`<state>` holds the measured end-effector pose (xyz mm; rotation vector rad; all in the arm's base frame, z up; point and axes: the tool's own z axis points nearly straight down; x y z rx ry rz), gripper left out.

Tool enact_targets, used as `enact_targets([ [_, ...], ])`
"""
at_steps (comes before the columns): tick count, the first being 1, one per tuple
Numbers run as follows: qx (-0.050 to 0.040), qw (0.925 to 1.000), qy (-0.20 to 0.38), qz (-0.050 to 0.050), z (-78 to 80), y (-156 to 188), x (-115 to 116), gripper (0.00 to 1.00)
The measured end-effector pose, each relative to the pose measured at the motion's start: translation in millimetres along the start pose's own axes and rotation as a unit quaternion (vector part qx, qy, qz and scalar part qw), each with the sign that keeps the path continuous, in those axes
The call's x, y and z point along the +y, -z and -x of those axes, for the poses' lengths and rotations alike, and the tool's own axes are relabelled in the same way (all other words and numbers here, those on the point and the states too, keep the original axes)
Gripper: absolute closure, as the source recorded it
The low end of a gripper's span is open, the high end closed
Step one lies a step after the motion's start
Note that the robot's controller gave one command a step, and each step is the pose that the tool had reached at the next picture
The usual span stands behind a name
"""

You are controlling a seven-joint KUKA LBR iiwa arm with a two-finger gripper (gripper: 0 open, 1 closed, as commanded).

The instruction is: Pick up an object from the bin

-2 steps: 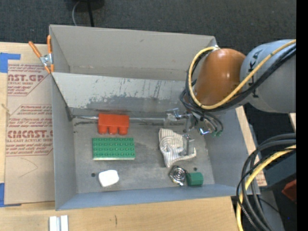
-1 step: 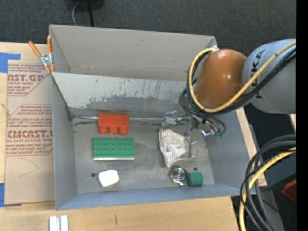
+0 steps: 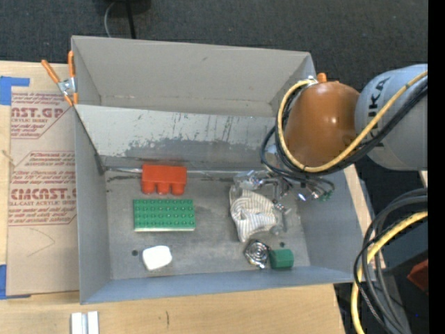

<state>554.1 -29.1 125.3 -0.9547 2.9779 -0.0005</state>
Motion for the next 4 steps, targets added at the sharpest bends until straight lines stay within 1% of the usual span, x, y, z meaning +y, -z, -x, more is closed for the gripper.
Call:
enact_targets([
  [1, 0.0027, 0.9989, 0.046, 0.001, -11.9, -16, -4, 0.00],
  [2, 0.0006, 0.9790, 0.204, 0.000, -18.1, -30, -22, 0.00],
  [3, 0.0008, 0.9689, 0.248, 0.001, -18.0, -35, -24, 0.00],
  [4, 0.0000, 0.9947, 0.103, 0.001, -9.5, -43, -23, 0.00],
])
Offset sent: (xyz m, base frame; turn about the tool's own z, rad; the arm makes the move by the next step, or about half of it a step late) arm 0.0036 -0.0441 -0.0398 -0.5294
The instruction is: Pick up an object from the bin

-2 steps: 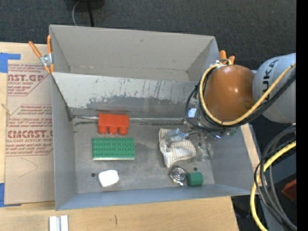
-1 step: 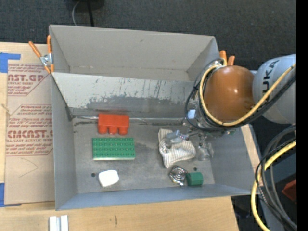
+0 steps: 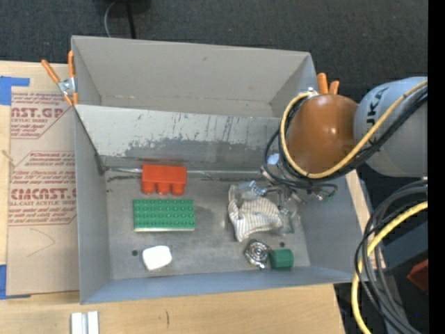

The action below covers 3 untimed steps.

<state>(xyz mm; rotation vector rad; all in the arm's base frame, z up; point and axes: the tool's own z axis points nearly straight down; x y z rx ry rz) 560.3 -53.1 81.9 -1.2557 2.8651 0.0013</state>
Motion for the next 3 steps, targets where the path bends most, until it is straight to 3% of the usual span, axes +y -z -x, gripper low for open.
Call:
enact_targets([
  [1, -0.0002, 0.9740, -0.226, 0.000, 23.9, 5, 22, 1.00],
  [2, -0.0002, 0.9740, -0.226, 0.000, 23.9, 5, 22, 1.00],
  [3, -0.0020, 0.9727, -0.232, 0.000, 23.7, 143, 25, 1.00],
])
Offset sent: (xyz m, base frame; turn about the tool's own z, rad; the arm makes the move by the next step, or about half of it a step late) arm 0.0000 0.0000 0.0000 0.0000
